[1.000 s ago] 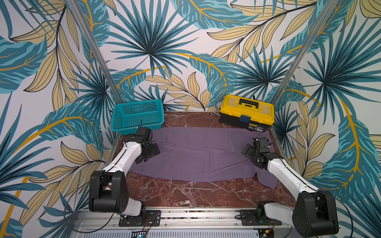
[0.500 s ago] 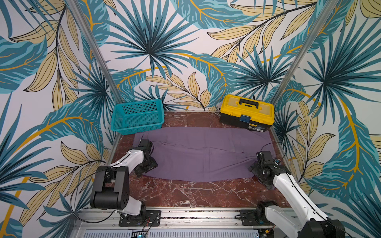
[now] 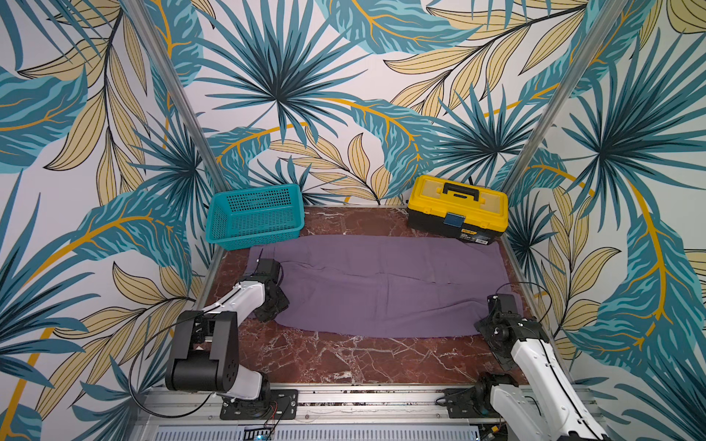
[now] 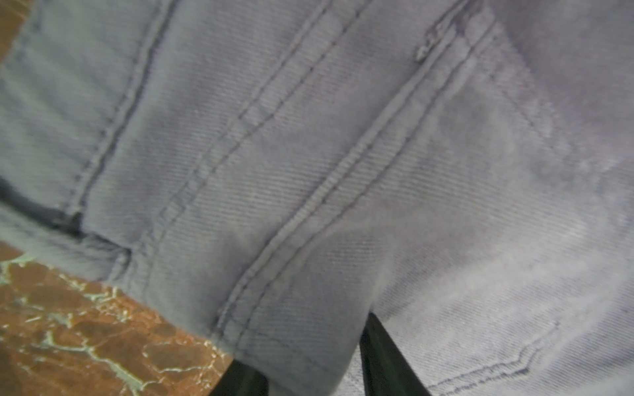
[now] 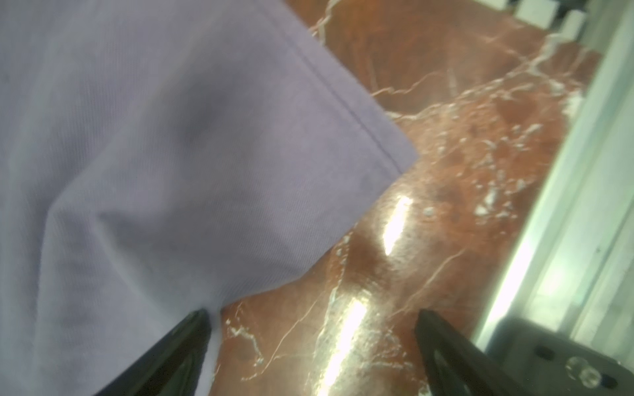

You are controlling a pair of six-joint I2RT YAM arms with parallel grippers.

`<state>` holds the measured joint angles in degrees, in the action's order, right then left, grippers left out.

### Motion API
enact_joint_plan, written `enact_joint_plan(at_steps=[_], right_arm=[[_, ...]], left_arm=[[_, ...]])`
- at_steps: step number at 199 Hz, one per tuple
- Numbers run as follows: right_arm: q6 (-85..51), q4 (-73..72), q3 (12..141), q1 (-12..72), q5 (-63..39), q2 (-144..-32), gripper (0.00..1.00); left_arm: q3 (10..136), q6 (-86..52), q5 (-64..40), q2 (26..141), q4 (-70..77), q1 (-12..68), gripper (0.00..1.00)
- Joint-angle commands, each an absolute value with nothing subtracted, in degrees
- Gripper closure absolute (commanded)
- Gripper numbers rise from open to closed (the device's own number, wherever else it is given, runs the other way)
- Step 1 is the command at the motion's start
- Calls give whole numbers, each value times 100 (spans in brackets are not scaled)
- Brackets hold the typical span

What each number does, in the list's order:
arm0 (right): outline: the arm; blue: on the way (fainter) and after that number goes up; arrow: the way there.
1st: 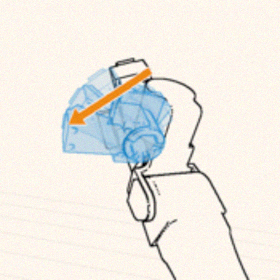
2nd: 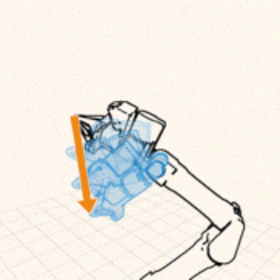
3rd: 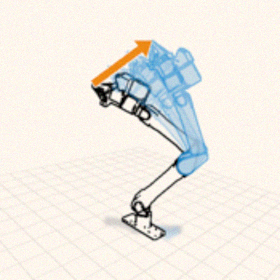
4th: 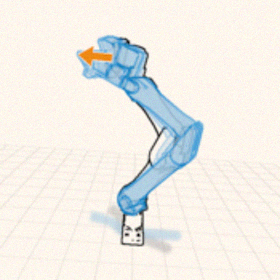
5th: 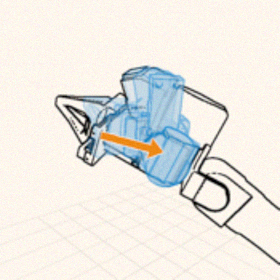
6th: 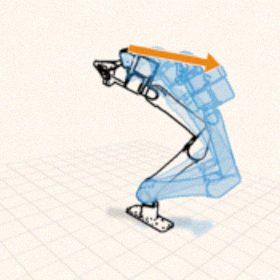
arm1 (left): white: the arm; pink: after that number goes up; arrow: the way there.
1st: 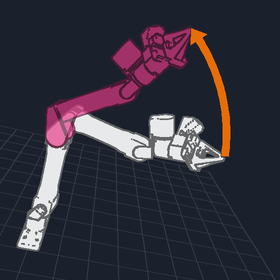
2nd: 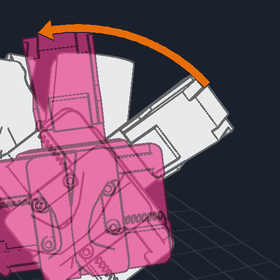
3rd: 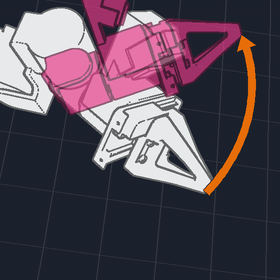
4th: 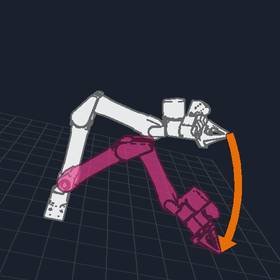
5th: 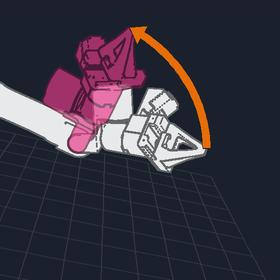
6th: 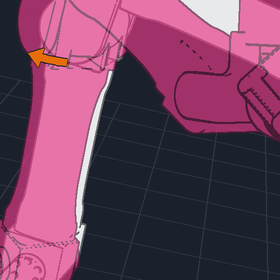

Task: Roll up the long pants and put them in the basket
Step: Fold the long pant at the center of the board.

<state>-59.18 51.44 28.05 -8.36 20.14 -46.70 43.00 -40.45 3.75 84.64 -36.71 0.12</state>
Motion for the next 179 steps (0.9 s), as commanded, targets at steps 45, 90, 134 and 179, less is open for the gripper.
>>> enact_joint_plan(at_steps=[45, 90, 134, 179], right_arm=[[-5834, 5601, 3308, -1507, 2237, -5035, 1], [-5818, 5086, 3170, -2068, 2021, -5721, 3], [-5601, 4290, 2979, -2406, 2021, -6322, 8], [-5355, 3839, 3144, -2511, 2083, -6937, 17]], left_arm=[[4133, -3981, 169, 8743, -3621, -212, 61], [4190, -3949, 153, 8803, -3630, -215, 61], [4210, -4014, 86, 8920, -3560, -213, 62], [4094, -4049, 82, 8868, -3501, -212, 62]])
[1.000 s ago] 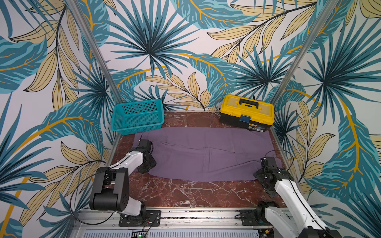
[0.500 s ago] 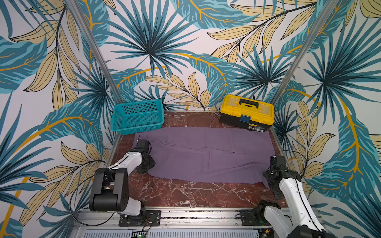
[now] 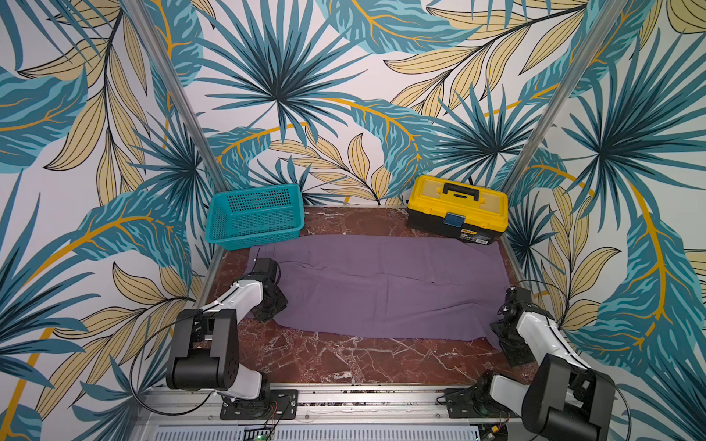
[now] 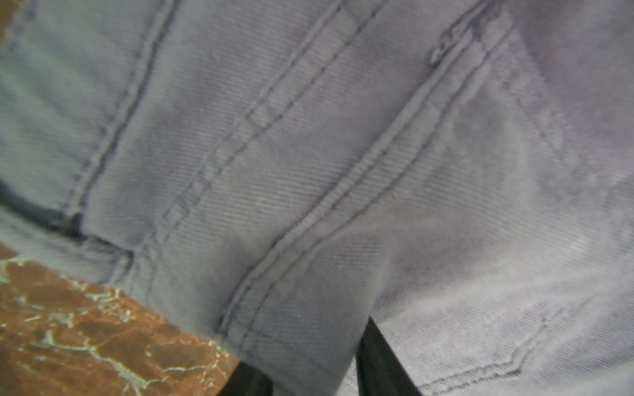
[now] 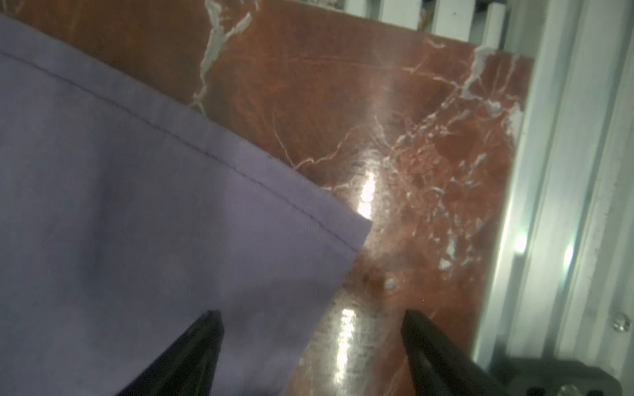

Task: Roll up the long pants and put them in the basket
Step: Fold the long pant at the center of the board.

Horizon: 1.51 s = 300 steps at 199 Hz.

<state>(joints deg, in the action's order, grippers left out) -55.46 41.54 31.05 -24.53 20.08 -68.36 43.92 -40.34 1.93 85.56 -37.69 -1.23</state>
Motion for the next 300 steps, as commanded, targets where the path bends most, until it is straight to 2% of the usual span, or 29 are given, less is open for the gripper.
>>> enact_joint_plan(at_steps=[1, 40, 50, 65, 88, 112, 120, 126, 130, 136, 142, 156, 177, 220, 248, 264, 292, 300], right_arm=[[-5354, 3840, 3145, -2513, 2083, -6940, 18], [-5317, 3832, 3137, -2516, 2057, -6923, 32], [-5304, 3832, 3132, -2516, 2048, -6917, 38], [-5264, 3823, 3129, -2521, 2035, -6908, 63], [-5266, 3830, 3111, -2522, 2043, -6890, 67], [-5287, 3855, 3098, -2540, 2063, -6867, 82], [-5280, 3876, 3087, -2557, 2053, -6843, 82], [-5254, 3875, 3098, -2558, 2024, -6815, 77], [-5241, 3901, 3110, -2558, 2013, -6789, 69], [-5246, 3974, 3135, -2558, 2033, -6721, 49], [-5295, 4075, 3158, -2565, 2089, -6627, 40], [-5274, 4279, 3199, -2667, 2247, -6372, 35], [-5142, 4376, 3135, -3109, 2347, -6250, 35], [-4959, 3609, 3175, -3654, 1887, -7122, 39], [-4785, 3312, 3287, -3655, 1726, -7479, 48], [-4695, 3277, 3266, -3734, 1769, -7563, 59], [-4605, 3071, 3195, -3834, 1600, -7560, 85], [-4621, 3050, 3173, -3840, 1481, -7440, 91]], left_arm=[[4095, -4051, 80, 8868, -3499, -216, 62], [3951, -4183, 0, 8800, -3346, -220, 67], [3925, -4192, 5, 8789, -3316, -220, 68], [3877, -4208, 5, 8777, -3245, -214, 69], [3799, -4262, -28, 8752, -3166, -211, 69], [3762, -4280, -43, 8713, -3128, -208, 70], [3761, -4279, -40, 8696, -3133, -206, 70], [3762, -4278, -51, 8680, -3137, -208, 70], [3769, -4280, -48, 8669, -3131, -194, 70], [3779, -4276, -38, 8657, -3152, -200, 70], [3795, -4272, -33, 8643, -3178, -193, 69], [3848, -4255, -18, 8642, -3240, -195, 69], [3975, -4228, 3, 8685, -3376, -195, 69], [4181, -4225, 27, 8810, -3535, -204, 68], [4252, -4279, 1, 8955, -3533, -210, 68], [4280, -4332, -34, 9028, -3524, -209, 68], [4307, -4368, 0, 8994, -3583, -203, 70], [4307, -4340, 11, 8961, -3594, -202, 74]])
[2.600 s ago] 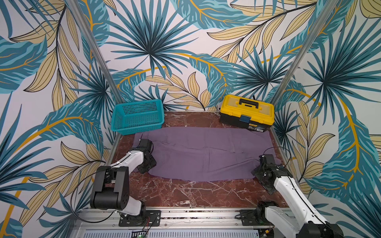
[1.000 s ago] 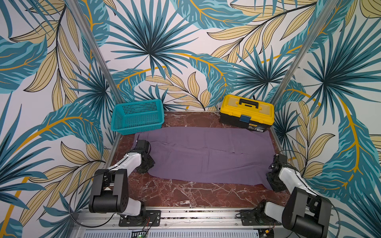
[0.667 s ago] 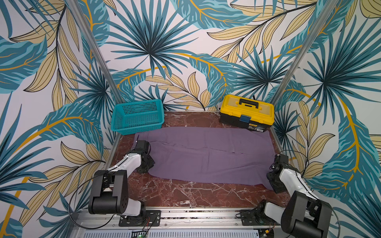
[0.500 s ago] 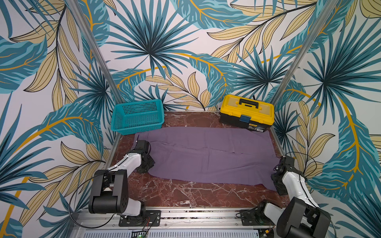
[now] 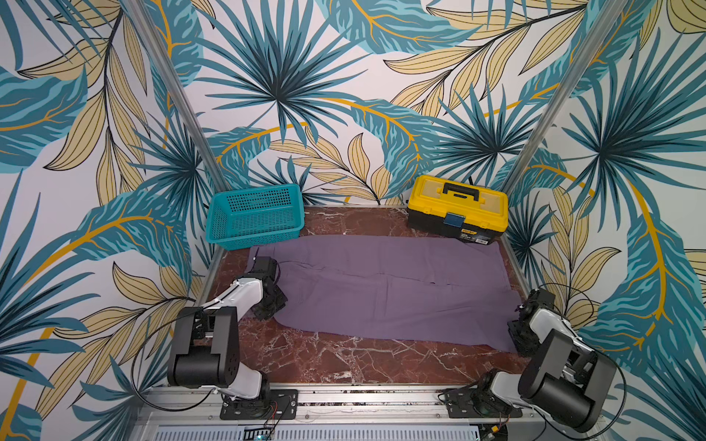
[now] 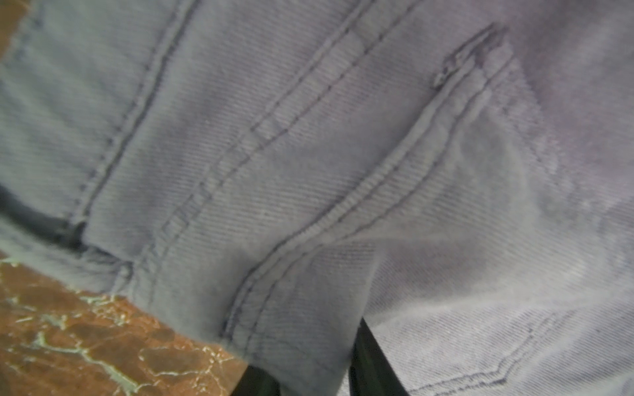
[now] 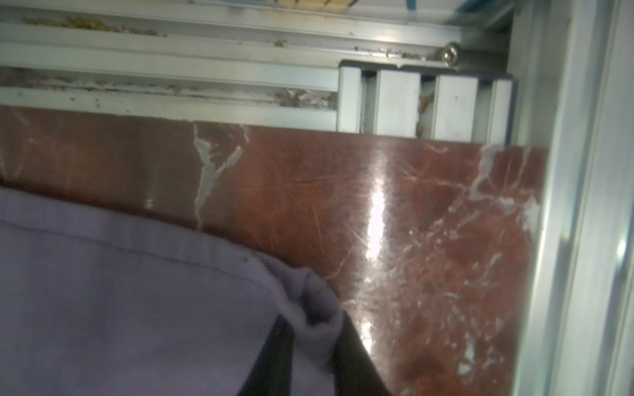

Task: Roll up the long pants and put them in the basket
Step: Fold the long pant at the center of the board.

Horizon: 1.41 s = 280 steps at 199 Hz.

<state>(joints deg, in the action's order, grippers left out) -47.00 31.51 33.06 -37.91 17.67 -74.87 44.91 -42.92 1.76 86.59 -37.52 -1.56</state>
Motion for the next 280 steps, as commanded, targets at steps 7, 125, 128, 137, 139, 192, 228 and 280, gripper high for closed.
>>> enact_joint_plan(at_steps=[7, 125, 128, 137, 139, 192, 228, 280], right_arm=[[-4635, 3116, 3200, -3841, 1406, -7264, 95], [-4076, 3804, 6715, -3773, 1110, -7358, 100], [-4089, 3726, 6761, -3755, 1108, -7452, 100], [-4192, 3549, 6938, -3748, 1064, -7804, 100], [-4205, 3502, 6984, -3743, 1046, -7866, 100], [-4202, 3032, 8470, -3157, 1098, -9802, 100], [-4232, 2505, 8932, -2780, 1001, -10608, 100], [-4485, 2060, 9270, -2437, 1296, -11374, 96]], left_arm=[[4306, -4305, 11, 8911, -3624, -201, 81], [5487, -4496, 1255, 5633, -5546, 272, 100], [5598, -4459, 1285, 5733, -5504, 280, 100], [5906, -4315, 1369, 6088, -5385, 277, 100], [5983, -4278, 1377, 6185, -5361, 274, 100], [8207, -3185, 1264, 9248, -5277, 235, 100], [8863, -2919, 1238, 10150, -5053, 41, 100], [9497, -2597, 1330, 11166, -4816, -11, 97]])
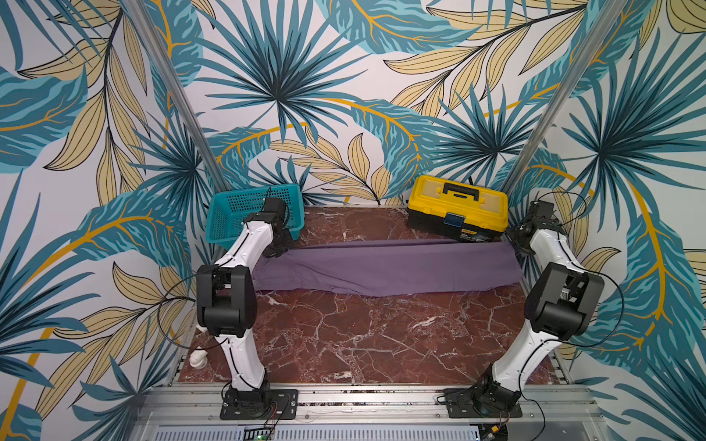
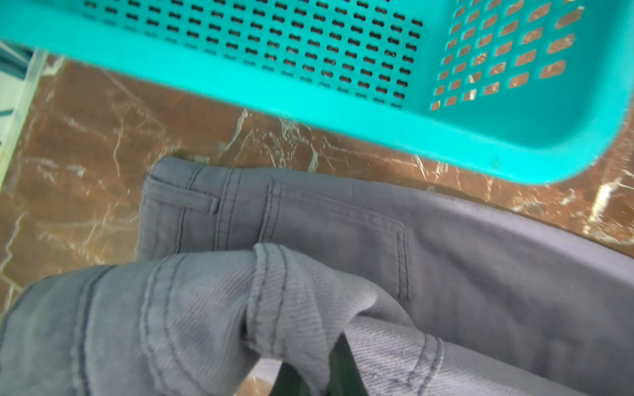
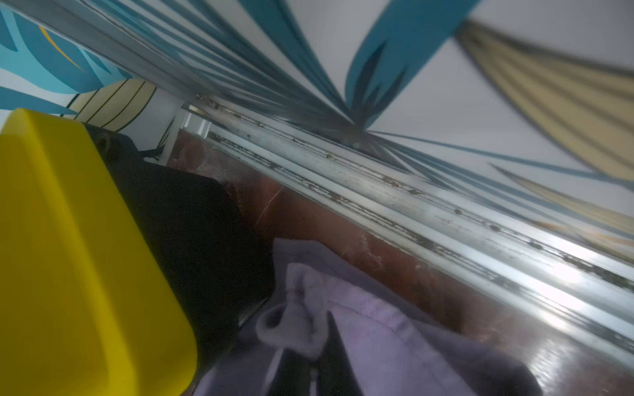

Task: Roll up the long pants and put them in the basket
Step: Fold the long pant at the center of the board.

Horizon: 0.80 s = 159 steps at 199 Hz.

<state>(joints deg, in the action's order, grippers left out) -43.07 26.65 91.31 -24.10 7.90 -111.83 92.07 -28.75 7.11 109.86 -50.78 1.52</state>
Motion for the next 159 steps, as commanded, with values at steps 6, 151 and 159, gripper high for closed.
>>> enact_joint_plan(at_steps=[6, 151, 159], right_arm=[[-4516, 1985, 9278, -2433, 1321, -11432, 96], [-2685, 3031, 8645, -1577, 263, -9896, 33], [-2632, 3049, 8352, -1438, 154, -9645, 33]], left_arm=[[9537, -2581, 1352, 11232, -4719, -11, 94], [8214, -2309, 650, 9878, -5411, 448, 26], [7971, -2335, 429, 9654, -5335, 557, 26]])
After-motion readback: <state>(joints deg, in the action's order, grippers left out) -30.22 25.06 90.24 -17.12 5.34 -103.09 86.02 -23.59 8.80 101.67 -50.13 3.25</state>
